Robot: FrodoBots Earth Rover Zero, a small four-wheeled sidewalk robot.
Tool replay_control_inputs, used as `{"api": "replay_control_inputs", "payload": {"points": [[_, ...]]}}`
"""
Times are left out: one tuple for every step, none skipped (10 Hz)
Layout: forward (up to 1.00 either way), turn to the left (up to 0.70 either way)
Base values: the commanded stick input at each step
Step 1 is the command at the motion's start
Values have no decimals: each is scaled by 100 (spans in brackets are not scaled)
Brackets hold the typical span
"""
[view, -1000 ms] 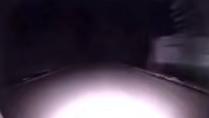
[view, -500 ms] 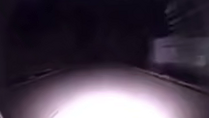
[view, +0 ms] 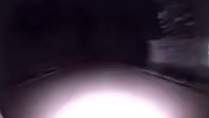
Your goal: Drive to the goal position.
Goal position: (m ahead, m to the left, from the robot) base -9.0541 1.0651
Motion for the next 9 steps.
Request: {"api": "replay_control_inputs", "payload": {"points": [[-100, 0], [-100, 0], [-100, -3], [-100, -22], [-100, -4], [-100, 0], [-100, 0], [-100, 0], [-100, 0]]}}
